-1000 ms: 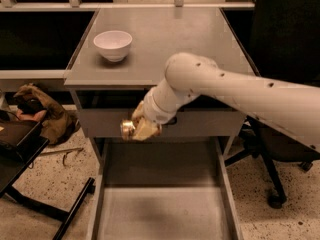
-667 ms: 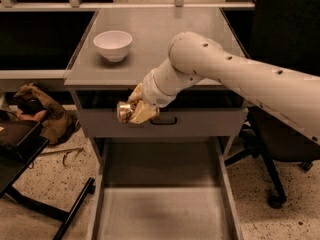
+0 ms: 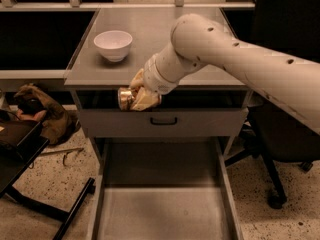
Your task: Pick orange can from middle drawer and place on counter
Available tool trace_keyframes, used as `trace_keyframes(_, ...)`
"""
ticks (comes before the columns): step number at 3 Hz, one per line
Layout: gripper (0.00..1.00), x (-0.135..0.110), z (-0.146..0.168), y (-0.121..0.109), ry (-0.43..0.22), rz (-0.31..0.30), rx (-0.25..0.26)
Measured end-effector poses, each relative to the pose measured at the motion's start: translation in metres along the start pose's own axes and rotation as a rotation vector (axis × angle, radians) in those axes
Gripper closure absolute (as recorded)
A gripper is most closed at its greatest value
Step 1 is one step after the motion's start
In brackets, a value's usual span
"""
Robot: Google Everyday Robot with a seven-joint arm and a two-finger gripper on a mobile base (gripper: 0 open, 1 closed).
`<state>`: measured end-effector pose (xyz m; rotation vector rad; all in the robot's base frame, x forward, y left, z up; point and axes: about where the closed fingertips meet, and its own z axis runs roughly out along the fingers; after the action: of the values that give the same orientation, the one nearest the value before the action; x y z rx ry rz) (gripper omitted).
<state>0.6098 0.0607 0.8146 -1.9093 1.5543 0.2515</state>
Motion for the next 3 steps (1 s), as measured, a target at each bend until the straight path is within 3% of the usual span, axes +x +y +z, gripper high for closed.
trace_keyframes(2,1.0,-0.042,-0.082,-0.08,0.068,-0.149,0.175)
trace_keyframes(3,1.0,-0.028,-0.093,-0.111,0.136,-0.168,0.249)
